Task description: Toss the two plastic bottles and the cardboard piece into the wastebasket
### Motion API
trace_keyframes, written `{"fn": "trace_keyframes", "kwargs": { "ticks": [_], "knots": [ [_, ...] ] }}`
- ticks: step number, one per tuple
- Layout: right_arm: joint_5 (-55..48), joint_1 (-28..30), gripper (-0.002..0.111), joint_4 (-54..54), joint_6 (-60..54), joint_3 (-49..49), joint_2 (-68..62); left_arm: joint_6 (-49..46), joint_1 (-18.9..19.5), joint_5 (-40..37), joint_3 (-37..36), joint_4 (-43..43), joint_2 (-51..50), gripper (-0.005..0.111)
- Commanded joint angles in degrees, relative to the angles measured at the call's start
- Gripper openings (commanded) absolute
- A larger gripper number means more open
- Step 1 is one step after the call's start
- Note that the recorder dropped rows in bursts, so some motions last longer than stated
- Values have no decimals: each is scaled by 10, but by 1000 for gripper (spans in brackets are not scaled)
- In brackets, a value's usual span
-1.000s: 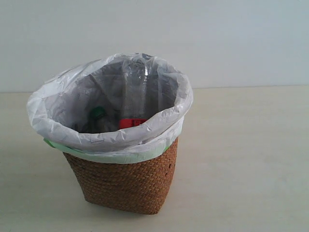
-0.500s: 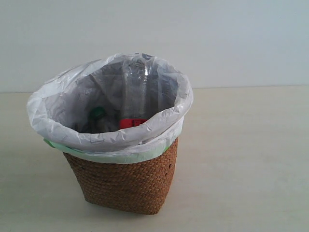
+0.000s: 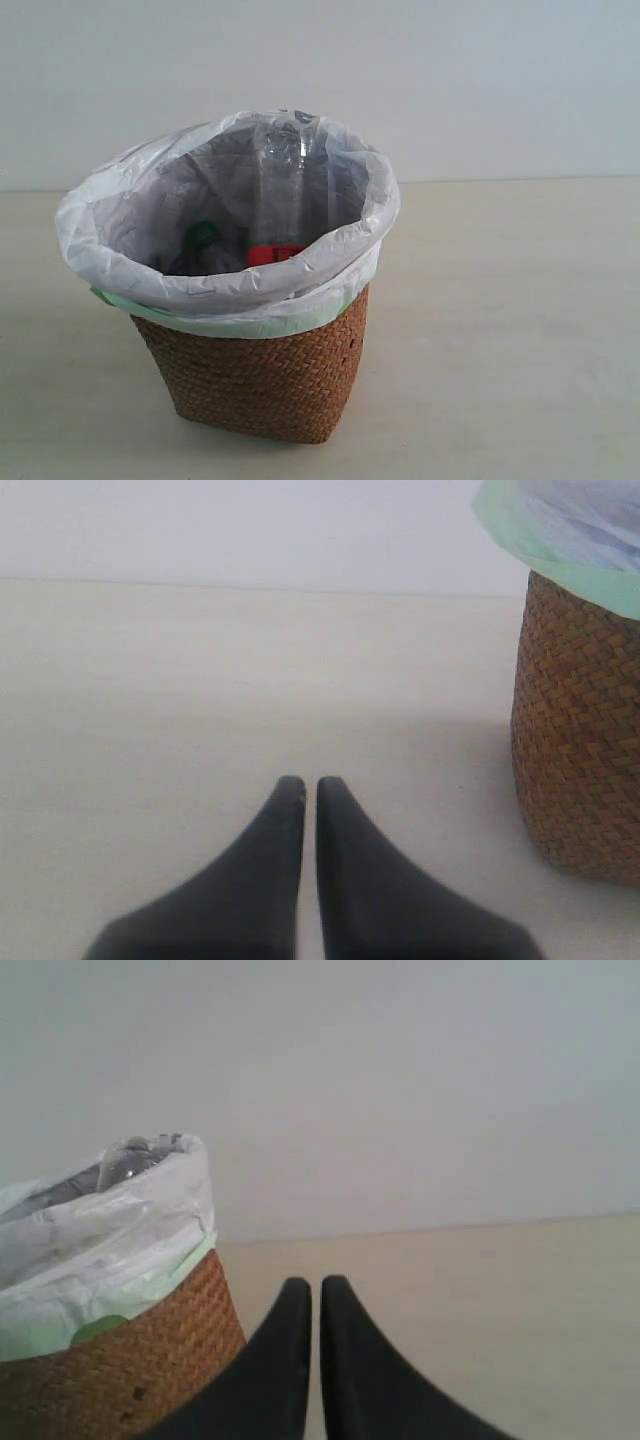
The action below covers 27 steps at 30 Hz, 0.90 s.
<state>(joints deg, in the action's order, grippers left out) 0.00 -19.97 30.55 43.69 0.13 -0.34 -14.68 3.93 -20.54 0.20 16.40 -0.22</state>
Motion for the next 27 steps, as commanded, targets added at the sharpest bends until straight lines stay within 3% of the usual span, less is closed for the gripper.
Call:
{"fn": "trace_keyframes", "kwargs": {
  "ticks": [1, 8, 12, 14, 17, 27],
  "knots": [
    [-49, -1, 1, -3, -3, -1, 3, -3, 2, 0, -2, -2, 2, 4],
    [-88, -1, 1, -27, -25, -1, 3, -3, 2, 0, -2, -2, 2, 4],
    [-90, -1, 1, -252, -268, -1, 3, -3, 2, 0, -2, -2, 2, 4],
    [-102, -1, 1, -311, -337, -1, 3, -3, 2, 0, -2, -2, 2, 4],
    [-172, -1, 1, -283, -337, -1, 3, -3, 2, 0, -2, -2, 2, 4],
    [-195, -1, 1, -276, -383, -1, 3, -3, 2, 0, -2, -2, 2, 4]
  ]
}}
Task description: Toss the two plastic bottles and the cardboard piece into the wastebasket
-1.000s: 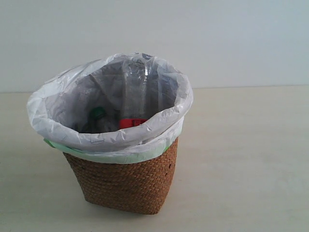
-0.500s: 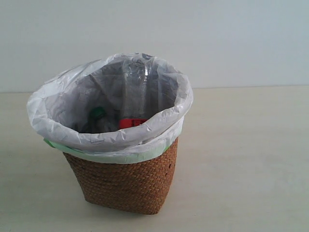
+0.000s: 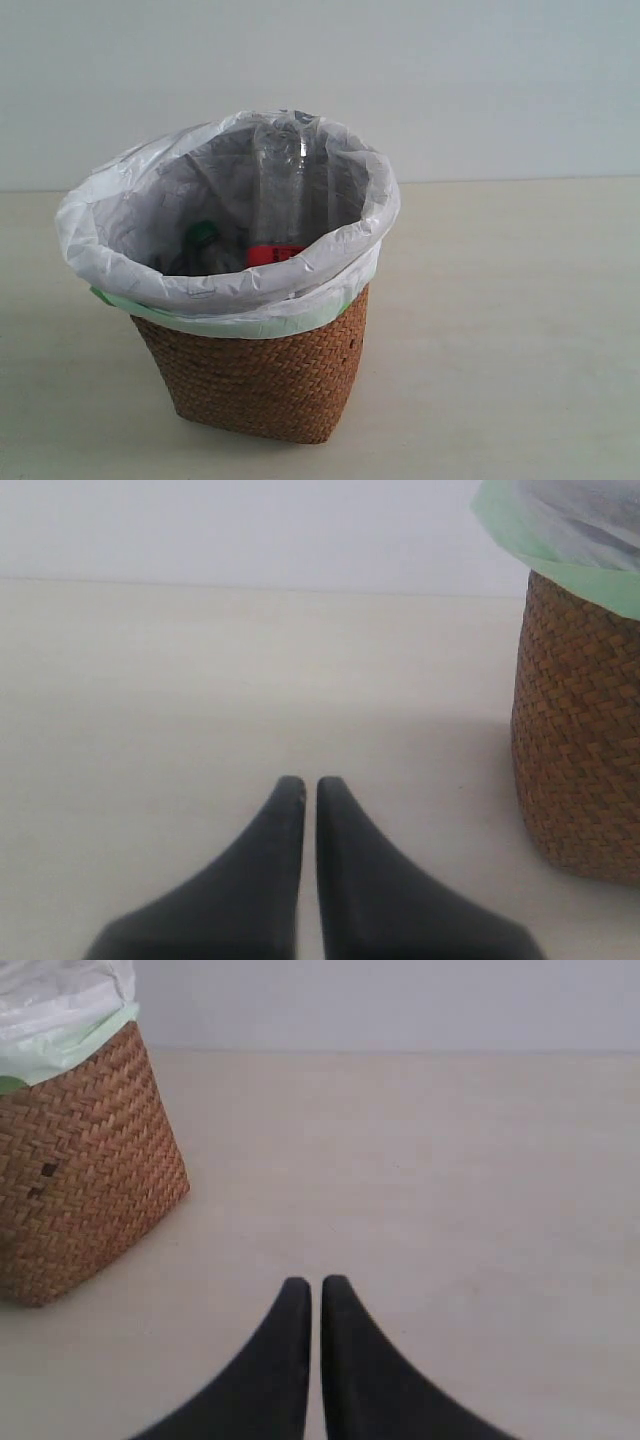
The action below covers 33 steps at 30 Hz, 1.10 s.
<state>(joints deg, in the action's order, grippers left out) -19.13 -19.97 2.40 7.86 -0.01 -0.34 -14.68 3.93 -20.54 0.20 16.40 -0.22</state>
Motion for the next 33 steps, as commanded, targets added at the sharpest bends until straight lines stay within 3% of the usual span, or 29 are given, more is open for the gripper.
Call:
{"fn": "trace_keyframes", "kwargs": {
  "ticks": [1, 33],
  "knots": [
    [-4, -1, 1, 4, -22, 0, 3, -3, 2, 0, -2, -2, 2, 4],
    [0, -1, 1, -3, -19, 0, 3, -3, 2, 0, -2, -2, 2, 4]
  ]
}}
